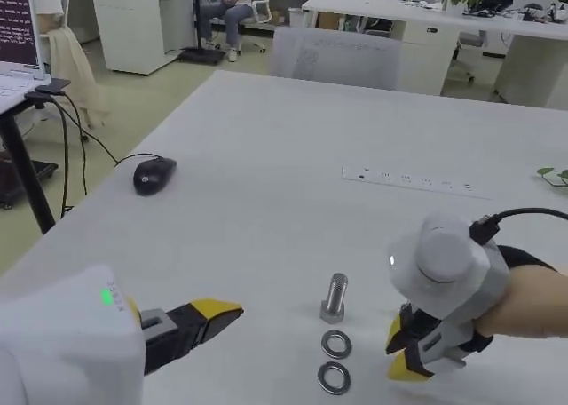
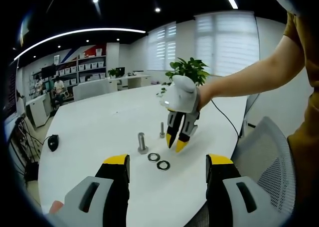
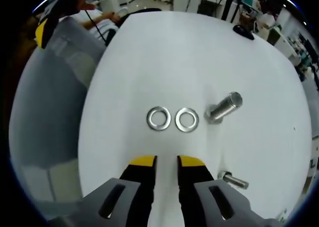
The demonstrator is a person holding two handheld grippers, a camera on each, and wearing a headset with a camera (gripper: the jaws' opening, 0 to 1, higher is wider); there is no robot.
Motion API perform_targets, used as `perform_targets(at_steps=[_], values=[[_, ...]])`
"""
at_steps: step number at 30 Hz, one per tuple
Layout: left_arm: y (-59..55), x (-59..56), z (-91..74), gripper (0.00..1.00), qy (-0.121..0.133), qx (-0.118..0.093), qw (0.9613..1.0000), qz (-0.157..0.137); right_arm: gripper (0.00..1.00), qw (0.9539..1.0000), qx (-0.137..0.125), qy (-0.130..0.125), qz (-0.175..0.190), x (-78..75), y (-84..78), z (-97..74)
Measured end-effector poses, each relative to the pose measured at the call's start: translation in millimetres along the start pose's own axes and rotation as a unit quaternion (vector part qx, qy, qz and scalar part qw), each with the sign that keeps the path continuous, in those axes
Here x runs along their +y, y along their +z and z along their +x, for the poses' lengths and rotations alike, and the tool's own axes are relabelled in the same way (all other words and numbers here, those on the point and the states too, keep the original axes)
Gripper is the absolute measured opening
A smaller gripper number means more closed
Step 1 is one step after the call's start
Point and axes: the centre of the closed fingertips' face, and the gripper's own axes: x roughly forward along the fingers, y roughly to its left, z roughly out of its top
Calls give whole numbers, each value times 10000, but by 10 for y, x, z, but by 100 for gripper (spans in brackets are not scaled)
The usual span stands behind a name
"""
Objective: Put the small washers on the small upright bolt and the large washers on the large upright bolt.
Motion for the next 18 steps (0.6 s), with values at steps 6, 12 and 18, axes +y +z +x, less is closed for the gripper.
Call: perform_targets(at_steps=[6, 12, 18], values=[[-2, 6, 12, 61, 14, -10, 10000, -19, 19, 9999, -52, 146, -72, 98, 113, 120], [-5, 18, 19, 61, 33, -30, 10000, -49, 22, 9997, -86, 194, -109, 121, 171, 187], [-12, 35, 19, 61, 66, -38, 9999, -76, 23, 9996, -139, 178, -146, 105, 238, 223]])
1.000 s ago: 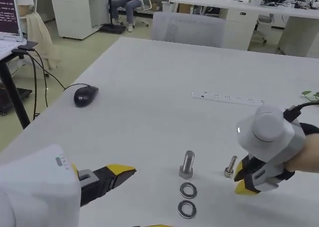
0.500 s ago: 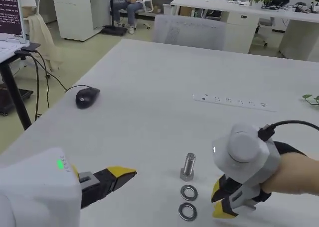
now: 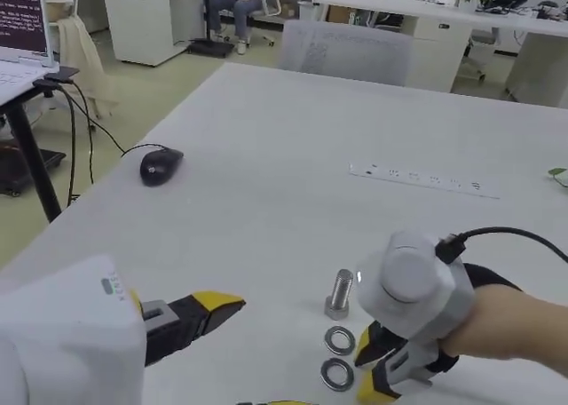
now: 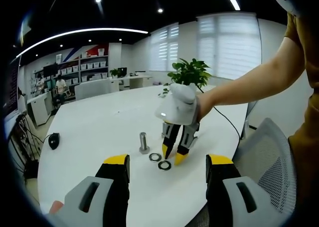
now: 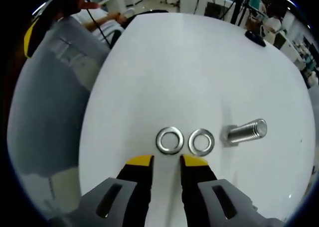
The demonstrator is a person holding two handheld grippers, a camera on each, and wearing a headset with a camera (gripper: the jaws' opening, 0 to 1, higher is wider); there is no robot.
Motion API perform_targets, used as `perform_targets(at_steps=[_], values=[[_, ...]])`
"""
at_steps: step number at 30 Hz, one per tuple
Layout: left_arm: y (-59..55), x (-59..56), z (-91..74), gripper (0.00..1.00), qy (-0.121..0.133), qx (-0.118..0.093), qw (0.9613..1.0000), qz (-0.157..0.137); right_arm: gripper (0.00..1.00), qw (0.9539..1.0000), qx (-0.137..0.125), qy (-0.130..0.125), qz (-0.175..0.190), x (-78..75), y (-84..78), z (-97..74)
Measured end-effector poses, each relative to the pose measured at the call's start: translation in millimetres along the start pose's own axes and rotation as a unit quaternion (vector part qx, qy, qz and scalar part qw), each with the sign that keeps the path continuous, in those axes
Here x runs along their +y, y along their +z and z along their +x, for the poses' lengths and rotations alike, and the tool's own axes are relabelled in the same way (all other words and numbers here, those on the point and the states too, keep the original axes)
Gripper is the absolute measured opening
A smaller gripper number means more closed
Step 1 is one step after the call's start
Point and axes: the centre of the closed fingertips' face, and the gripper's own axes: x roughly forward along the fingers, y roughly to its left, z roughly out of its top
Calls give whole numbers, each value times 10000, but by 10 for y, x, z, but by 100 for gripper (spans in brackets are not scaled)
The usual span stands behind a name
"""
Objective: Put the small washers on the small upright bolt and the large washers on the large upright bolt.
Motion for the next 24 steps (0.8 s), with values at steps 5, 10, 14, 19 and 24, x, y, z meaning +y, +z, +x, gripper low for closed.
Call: perform_targets(at_steps=[5, 10, 14, 19, 24], values=[[-7, -5, 6, 61, 6, 8, 10000, -13, 25, 9998, 32, 11, -201, 9, 83, 31], [-11, -10, 7, 61, 18, 5, 10000, -28, 26, 9981, 172, 44, -584, 25, 118, 46], [-12, -9, 1, 61, 36, -2, 10000, -32, 26, 9978, 113, 82, -653, 35, 170, 61], [-15, 7, -15, 61, 80, -18, 9999, -72, 27, 9975, 58, 106, -692, 45, 227, 80], [-20, 17, -31, 61, 111, -16, 9999, -80, 27, 9963, 87, 141, -838, 47, 213, 76]])
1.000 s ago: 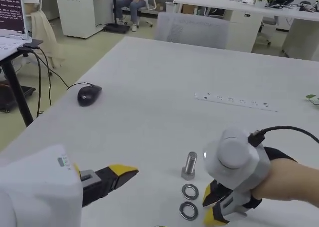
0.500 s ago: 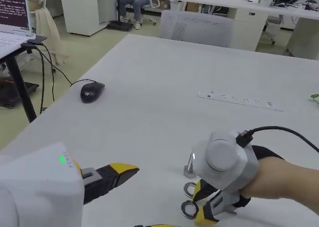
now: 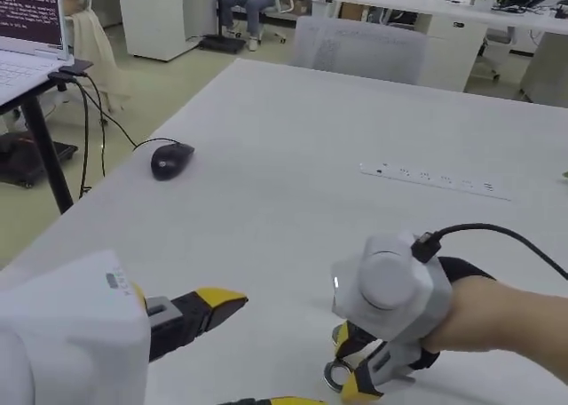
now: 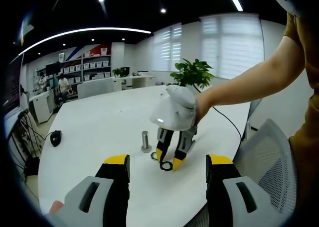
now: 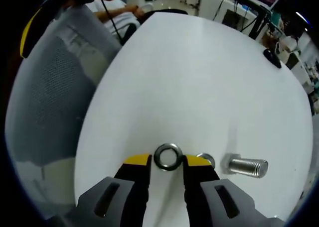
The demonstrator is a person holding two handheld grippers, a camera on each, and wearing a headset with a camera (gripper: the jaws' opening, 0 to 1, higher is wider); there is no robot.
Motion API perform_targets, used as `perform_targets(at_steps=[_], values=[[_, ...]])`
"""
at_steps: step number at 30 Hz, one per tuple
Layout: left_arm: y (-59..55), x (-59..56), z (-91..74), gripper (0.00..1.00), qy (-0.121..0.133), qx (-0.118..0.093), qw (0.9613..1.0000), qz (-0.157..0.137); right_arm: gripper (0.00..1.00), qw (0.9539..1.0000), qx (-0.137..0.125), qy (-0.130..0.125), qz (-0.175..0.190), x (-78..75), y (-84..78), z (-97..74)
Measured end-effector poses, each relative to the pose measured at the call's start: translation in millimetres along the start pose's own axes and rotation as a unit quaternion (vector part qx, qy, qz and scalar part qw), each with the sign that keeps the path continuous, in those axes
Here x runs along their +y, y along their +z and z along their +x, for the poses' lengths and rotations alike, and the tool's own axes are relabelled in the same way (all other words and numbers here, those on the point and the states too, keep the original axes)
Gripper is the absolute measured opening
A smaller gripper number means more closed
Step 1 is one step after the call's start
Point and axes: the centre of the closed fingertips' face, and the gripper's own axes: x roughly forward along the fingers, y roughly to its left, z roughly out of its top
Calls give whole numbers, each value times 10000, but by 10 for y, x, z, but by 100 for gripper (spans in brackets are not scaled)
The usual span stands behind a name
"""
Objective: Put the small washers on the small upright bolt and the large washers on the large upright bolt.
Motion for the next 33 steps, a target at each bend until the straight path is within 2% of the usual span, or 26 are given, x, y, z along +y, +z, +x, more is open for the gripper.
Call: perform_targets(at_steps=[6, 17, 23, 28, 33], values=[[-6, 11, -15, 61, 35, -9, 10000, -8, 26, 9999, 41, 32, -160, 24, 6, 4], [9, -2, -18, 61, 22, -2, 10000, 27, 22, 9999, 59, -32, 86, 7, 24, 10], [32, 12, -16, 61, 36, -33, 10000, 29, 22, 9998, 71, 69, 173, 55, 11, -14], [38, 9, -5, 61, 17, -33, 10000, 44, 22, 9996, -12, 21, 271, 38, 16, -136], [25, -3, 8, 61, -16, -1, 10000, 50, 22, 9991, -111, -146, 371, -43, 7, -293]])
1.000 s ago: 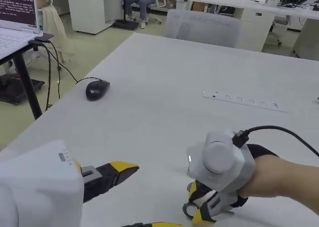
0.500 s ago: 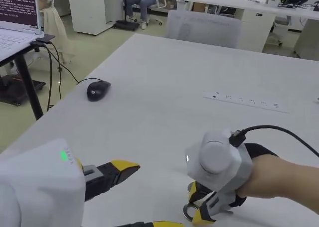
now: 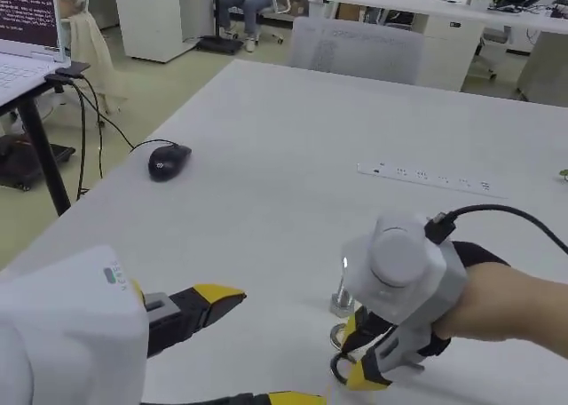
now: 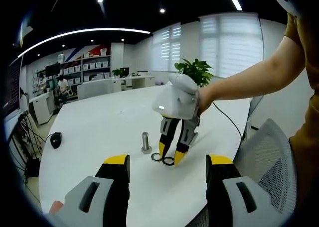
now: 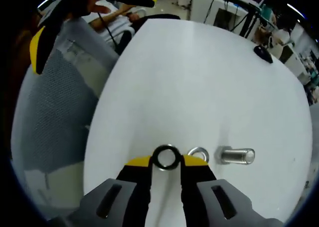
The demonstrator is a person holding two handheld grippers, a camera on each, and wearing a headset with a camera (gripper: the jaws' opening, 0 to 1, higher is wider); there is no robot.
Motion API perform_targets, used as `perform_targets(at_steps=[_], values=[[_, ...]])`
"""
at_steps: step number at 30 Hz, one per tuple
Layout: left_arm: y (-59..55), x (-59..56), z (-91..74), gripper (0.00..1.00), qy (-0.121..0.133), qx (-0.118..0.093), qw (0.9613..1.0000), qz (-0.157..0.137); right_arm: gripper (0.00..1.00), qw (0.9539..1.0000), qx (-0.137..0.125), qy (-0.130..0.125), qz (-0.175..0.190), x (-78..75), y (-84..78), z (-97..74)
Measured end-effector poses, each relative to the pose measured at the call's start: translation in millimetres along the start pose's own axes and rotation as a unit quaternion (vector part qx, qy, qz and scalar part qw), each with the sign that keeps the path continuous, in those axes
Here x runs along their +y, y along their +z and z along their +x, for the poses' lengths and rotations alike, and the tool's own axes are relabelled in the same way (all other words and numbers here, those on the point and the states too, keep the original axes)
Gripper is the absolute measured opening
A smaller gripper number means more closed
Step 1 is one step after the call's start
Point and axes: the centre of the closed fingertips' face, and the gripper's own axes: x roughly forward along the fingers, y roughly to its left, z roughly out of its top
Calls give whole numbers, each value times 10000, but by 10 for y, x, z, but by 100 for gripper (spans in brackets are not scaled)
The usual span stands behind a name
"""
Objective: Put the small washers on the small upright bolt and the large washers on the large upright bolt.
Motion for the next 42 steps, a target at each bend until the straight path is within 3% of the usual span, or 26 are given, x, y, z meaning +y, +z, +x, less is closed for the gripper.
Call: perform_targets(at_steps=[11, 21, 31, 42], values=[[16, -4, 35, 61, -48, 16, 10000, 25, 22, 9994, 22, -334, 51, -233, -61, -315], [40, 6, 91, 61, -95, 7, 9999, 40, 22, 9974, -37, -716, 56, -596, 21, -595], [39, 66, 97, 61, -68, 32, 10000, 39, 22, 9966, -30, -819, -76, -795, 125, -528], [30, 82, 115, 61, -50, 21, 10000, -31, 22, 9977, 98, -665, -98, -843, 86, -401]])
